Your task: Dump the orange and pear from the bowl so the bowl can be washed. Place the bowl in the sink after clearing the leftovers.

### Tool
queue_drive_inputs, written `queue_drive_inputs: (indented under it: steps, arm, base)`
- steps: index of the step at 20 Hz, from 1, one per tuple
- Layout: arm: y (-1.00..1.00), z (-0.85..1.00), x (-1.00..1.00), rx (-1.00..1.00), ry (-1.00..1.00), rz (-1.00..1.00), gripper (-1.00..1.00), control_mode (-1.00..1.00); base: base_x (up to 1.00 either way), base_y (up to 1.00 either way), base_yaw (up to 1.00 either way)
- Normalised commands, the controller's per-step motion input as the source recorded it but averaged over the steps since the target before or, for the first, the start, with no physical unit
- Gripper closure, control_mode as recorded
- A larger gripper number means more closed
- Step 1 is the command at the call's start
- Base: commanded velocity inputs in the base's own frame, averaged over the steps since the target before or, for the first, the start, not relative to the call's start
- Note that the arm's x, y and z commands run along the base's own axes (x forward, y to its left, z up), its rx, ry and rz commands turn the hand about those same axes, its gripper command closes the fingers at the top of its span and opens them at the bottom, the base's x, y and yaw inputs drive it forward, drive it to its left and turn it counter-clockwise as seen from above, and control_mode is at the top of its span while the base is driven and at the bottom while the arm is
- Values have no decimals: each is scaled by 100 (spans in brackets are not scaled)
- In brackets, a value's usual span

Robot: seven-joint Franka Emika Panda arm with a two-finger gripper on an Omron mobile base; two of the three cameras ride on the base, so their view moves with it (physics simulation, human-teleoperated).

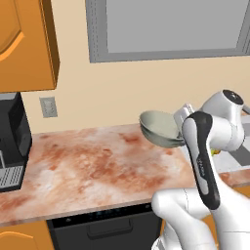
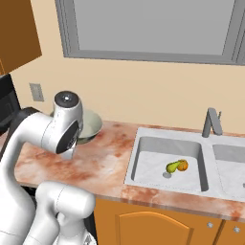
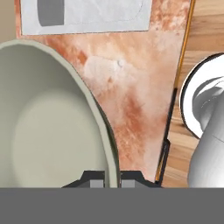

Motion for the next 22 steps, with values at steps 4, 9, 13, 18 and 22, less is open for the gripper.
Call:
queue_drive_inputs:
  steps: [4, 9, 13, 18, 22]
  arm:
    - [0, 0, -25, -1, 0, 0, 100, -100]
    - [0, 0, 0, 0, 0, 0, 100, 100]
    - [0, 0, 0, 0, 0, 0, 100, 100]
    - [0, 0, 0, 0, 0, 0, 100, 100]
    - [0, 0, 0, 0, 0, 0, 100, 100]
  base:
    - [0, 0, 0]
    - [-82, -10, 0]
    - [-79, -47, -3]
    - [-34, -93, -12]
    - [-1, -100, -16]
